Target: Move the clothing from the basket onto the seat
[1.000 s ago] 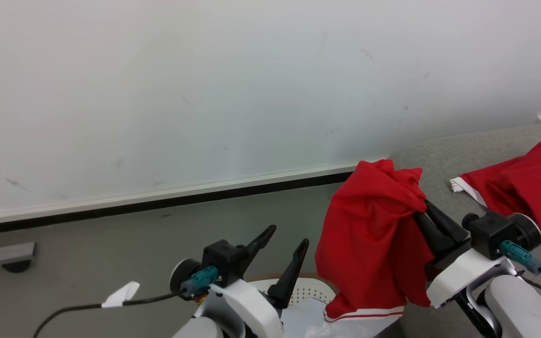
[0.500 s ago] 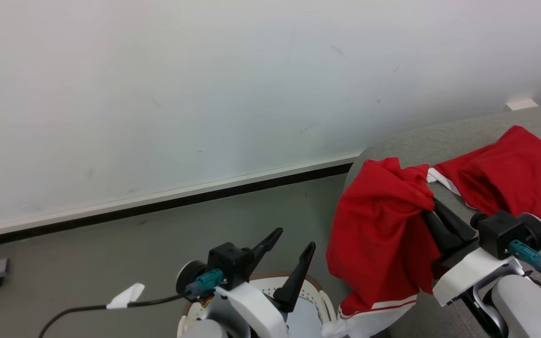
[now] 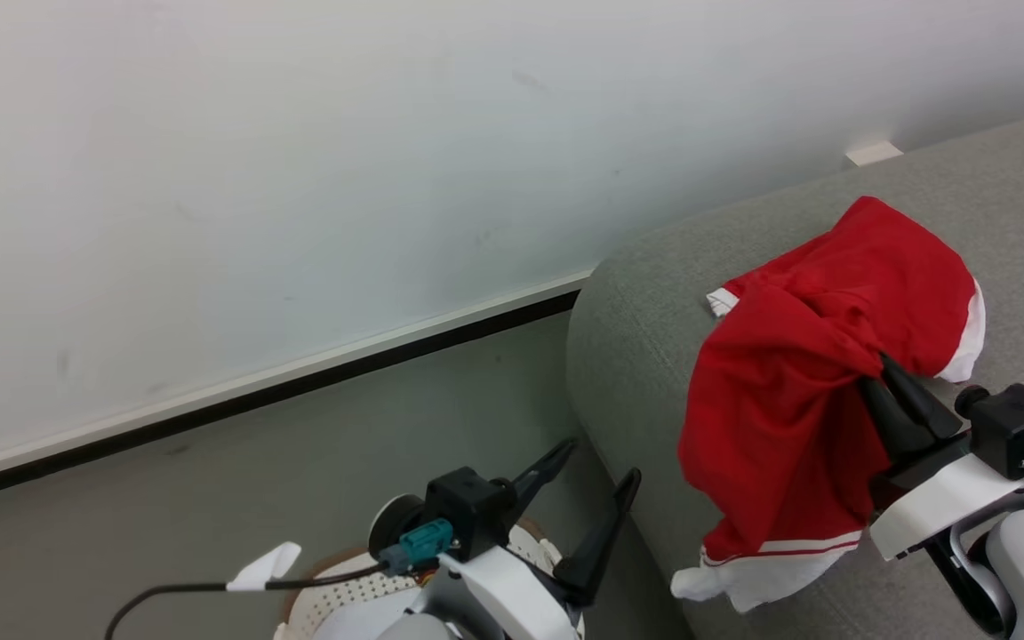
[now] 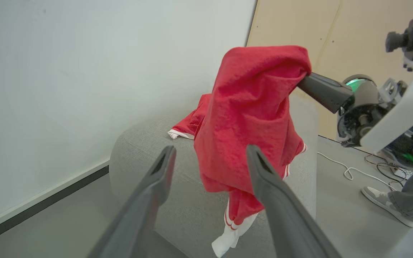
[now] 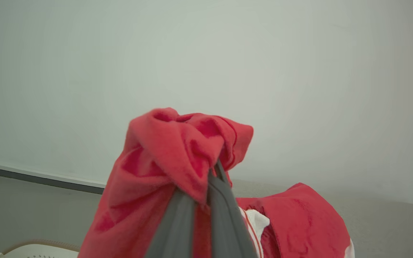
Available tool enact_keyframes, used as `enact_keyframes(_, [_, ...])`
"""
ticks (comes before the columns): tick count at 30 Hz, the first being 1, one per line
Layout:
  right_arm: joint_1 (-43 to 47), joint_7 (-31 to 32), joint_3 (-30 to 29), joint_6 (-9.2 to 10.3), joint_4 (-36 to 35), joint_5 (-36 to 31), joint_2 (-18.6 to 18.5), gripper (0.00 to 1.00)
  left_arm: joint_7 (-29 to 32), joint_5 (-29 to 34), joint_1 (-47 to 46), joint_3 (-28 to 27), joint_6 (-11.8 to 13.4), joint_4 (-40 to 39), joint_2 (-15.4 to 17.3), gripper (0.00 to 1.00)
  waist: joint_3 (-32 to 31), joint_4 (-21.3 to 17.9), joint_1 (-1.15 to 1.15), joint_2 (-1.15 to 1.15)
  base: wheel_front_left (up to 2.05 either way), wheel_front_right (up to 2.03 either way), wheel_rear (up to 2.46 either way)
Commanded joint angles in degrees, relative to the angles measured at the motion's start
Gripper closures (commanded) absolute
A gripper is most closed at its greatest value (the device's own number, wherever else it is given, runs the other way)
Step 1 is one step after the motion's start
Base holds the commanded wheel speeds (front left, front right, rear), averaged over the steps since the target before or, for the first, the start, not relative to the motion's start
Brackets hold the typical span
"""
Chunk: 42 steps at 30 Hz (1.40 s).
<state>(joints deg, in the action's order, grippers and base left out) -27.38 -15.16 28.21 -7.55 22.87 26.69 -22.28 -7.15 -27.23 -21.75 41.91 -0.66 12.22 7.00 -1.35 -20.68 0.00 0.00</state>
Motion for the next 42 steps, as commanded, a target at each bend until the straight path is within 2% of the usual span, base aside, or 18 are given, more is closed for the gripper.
enact_keyframes(1, [0.7, 0.0, -0.6, 0.13, -0.4, 0.0, -0.7, 1.0, -0.2, -0.7, 0.7, 0.1, -0.1, -0.4, 0.0, 0.0, 0.6, -1.1, 0.0, 0.0, 0.0, 0.0, 0.0])
enact_keyframes(10, [-0.3, 0.0, -4.9, 0.13, -2.1, 2.3, -2.3, 1.0, 0.1, -0.3, -0.3, 1.7, -0.4, -1.9, -0.6, 0.0, 3.8, -1.1, 0.0, 0.0, 0.0, 0.0, 0.0])
enact_keyframes(16, [-7.1, 0.9, -11.3, 0.13, -0.8, 0.3, -3.6, 1.0, 1.4, 1.4, -3.3, 3.0, -1.5, -3.9, 0.1, 0.0, 11.8, 2.1, 0.0, 0.0, 0.0, 0.0, 0.0])
enact_keyframes(22, [-18.0, 5.2, -18.9, 0.13, 2.2, -2.6, -4.9, 1.0, 0.5, 2.6, -7.0, 3.2, -3.0, -6.0, 1.2, 0.0, 19.2, 5.6, 0.0, 0.0, 0.0, 0.0, 0.0])
enact_keyframes(28, [-29.2, 8.6, -30.4, 0.13, 8.0, -5.7, -7.1, 1.0, -0.5, 3.3, -9.5, 2.5, -3.7, -7.0, 2.4, 0.0, 24.9, 8.2, 0.0, 0.0, 0.0, 0.0, 0.0])
enact_keyframes(32, [-32.7, 8.2, -40.0, 0.13, 15.5, -11.8, -7.2, 1.0, -1.1, 3.4, -10.5, 2.3, -3.9, -7.1, 2.9, 0.0, 26.9, 9.5, 0.0, 0.0, 0.0, 0.0, 0.0])
enact_keyframes(38, [-28.5, 3.5, -54.2, 0.13, 27.3, -22.2, -2.6, 1.0, -2.0, 2.2, -8.9, 2.0, -3.5, -6.3, 3.4, 0.0, 27.4, 9.9, 0.0, 0.0, 0.0, 0.0, 0.0])
enact_keyframes(39, [-27.8, 2.7, -56.4, 0.13, 28.5, -23.4, -2.0, 0.98, -2.1, 2.1, -8.7, 2.1, -3.4, -6.3, 3.5, 0.0, 27.3, 9.9, 0.0, 0.0, 0.0, 0.0, 0.0])
enact_keyframes(40, [-26.9, 1.9, -58.3, 0.13, 29.6, -24.6, -1.2, 0.68, -2.2, 2.0, -8.4, 2.0, -3.3, -6.2, 3.7, 0.0, 27.0, 9.7, 0.0, 0.0, 0.0, 0.0, 0.0])
enact_keyframes(41, [-25.8, 1.4, -59.5, 0.13, 30.3, -25.9, 0.0, 0.31, -2.2, 1.8, -8.1, 1.9, -3.1, -6.1, 3.9, 0.0, 26.8, 9.5, 0.0, 0.0, 0.0, 0.0, 0.0])
enact_keyframes(42, [-24.6, 0.8, -60.6, 0.13, 30.9, -27.1, 1.5, 0.0, -2.3, 1.6, -7.7, 1.7, -2.9, -6.0, 4.2, 0.0, 26.5, 9.1, 0.0, 0.0, 0.0, 0.0, 0.0])
